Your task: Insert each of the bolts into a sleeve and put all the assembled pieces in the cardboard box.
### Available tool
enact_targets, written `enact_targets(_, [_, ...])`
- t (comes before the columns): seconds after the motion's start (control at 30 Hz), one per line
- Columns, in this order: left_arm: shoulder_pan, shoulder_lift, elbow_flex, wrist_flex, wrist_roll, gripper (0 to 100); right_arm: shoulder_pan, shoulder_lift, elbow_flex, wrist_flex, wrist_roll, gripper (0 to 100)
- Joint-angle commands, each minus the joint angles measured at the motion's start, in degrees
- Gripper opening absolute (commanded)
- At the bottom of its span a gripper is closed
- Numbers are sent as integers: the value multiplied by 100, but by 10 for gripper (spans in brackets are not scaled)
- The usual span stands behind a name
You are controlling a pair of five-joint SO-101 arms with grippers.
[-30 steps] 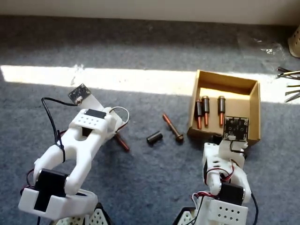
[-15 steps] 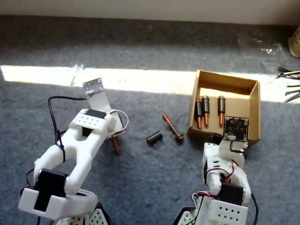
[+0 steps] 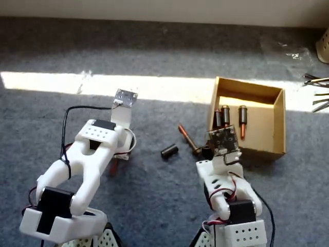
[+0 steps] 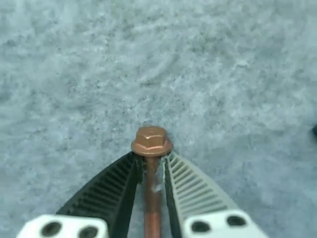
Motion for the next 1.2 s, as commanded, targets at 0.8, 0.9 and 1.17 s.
enact_targets(0.8, [-488, -242, -2413, 1222, -1407, 4, -1341, -57, 840, -2501, 1029, 4])
enact_targets(0.9, [-470, -602, -2879, 1565, -1407, 4, -1341, -57, 1147, -2879, 510, 4])
enact_targets(1.17, [-286, -2475, -3116, 2163, -1407, 4, -1349, -57, 1262, -3363, -308, 4])
